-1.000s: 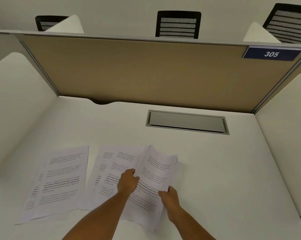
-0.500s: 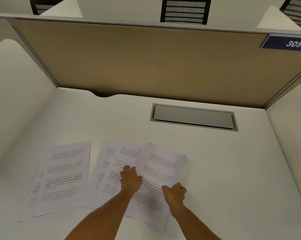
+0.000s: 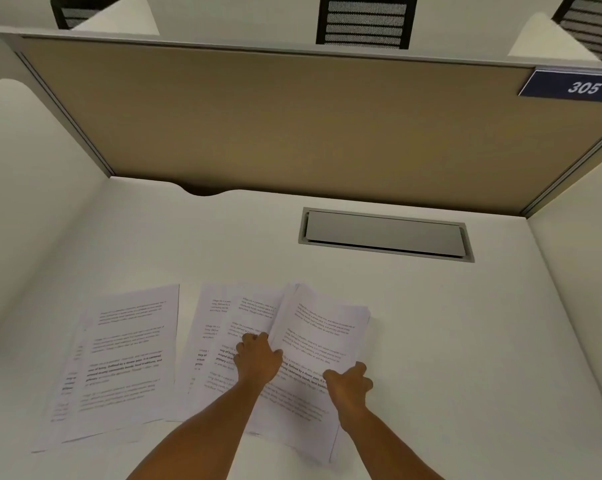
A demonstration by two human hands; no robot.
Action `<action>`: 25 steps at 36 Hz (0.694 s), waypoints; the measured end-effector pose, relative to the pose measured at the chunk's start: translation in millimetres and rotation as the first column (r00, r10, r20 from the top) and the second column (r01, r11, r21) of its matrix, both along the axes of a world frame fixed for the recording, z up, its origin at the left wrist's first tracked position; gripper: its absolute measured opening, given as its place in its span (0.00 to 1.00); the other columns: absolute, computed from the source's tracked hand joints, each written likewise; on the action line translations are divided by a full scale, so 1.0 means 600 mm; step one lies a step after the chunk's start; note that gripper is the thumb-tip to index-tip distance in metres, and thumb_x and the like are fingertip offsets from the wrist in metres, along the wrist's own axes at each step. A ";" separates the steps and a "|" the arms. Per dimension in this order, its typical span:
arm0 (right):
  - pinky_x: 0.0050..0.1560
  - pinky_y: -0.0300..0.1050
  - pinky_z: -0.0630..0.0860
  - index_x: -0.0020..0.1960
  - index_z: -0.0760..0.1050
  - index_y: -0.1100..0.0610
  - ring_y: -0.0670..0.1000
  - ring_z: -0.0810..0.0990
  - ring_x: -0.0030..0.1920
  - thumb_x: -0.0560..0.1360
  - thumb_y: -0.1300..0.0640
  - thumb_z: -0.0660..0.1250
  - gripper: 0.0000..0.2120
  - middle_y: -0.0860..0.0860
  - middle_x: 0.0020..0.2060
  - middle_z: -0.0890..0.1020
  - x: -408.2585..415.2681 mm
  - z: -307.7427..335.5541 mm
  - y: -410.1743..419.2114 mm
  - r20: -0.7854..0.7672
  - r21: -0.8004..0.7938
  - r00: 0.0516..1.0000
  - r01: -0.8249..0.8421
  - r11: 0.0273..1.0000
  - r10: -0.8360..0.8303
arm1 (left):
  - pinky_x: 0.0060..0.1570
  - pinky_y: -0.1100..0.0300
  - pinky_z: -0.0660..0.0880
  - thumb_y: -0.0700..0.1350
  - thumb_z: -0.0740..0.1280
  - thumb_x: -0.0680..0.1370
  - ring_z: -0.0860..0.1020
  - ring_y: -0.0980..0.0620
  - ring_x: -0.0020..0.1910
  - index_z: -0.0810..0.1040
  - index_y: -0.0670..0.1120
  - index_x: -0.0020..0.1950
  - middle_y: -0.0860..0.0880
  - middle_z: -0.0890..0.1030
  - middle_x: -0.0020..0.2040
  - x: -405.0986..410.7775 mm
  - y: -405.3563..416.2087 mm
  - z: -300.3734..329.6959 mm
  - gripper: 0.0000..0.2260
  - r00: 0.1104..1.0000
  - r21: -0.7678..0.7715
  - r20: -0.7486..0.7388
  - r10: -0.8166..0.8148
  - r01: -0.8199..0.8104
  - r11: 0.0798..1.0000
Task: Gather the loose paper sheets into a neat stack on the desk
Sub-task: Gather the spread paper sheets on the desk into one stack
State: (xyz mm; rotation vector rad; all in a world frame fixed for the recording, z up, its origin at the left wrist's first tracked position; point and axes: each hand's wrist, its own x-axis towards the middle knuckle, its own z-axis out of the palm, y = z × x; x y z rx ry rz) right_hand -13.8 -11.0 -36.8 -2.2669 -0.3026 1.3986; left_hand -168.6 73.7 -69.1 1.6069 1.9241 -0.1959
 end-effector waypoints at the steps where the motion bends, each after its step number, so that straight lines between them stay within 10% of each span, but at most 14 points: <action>1: 0.52 0.53 0.77 0.76 0.53 0.59 0.57 0.73 0.52 0.76 0.61 0.68 0.35 0.61 0.68 0.63 0.001 -0.001 -0.001 -0.022 0.015 1.000 0.022 1.000 -0.022 | 0.65 0.47 0.70 0.55 0.65 0.77 0.70 0.42 0.67 0.70 0.45 0.70 0.42 0.71 0.68 -0.001 0.000 0.000 0.24 1.000 -0.005 -0.011 -0.003 0.003 1.000; 8: 0.66 0.56 0.70 0.78 0.50 0.58 0.59 0.72 0.61 0.75 0.63 0.71 0.40 0.59 0.69 0.70 0.005 -0.006 -0.006 -0.201 0.058 0.957 0.227 0.972 -0.211 | 0.64 0.47 0.69 0.55 0.66 0.77 0.72 0.43 0.64 0.71 0.47 0.66 0.45 0.78 0.62 -0.005 -0.010 0.001 0.21 0.999 -0.017 0.018 0.029 -0.029 0.999; 15: 0.72 0.62 0.67 0.76 0.59 0.64 0.63 0.71 0.69 0.74 0.63 0.72 0.36 0.62 0.71 0.71 0.015 -0.006 -0.015 -0.311 -0.027 0.908 0.287 0.958 -0.281 | 0.53 0.53 0.80 0.40 0.71 0.76 0.81 0.44 0.54 0.62 0.46 0.65 0.42 0.78 0.62 -0.017 -0.029 0.013 0.23 0.912 -0.049 0.353 0.208 -0.204 0.978; 25: 0.55 0.63 0.80 0.61 0.78 0.68 0.67 0.83 0.53 0.74 0.64 0.73 0.17 0.67 0.53 0.83 0.026 -0.007 -0.060 -0.495 -0.054 0.816 0.315 0.947 -0.300 | 0.53 0.48 0.82 0.39 0.75 0.73 0.83 0.45 0.51 0.80 0.42 0.56 0.44 0.84 0.53 -0.044 -0.046 0.045 0.13 0.813 -0.120 0.560 0.158 -0.109 0.987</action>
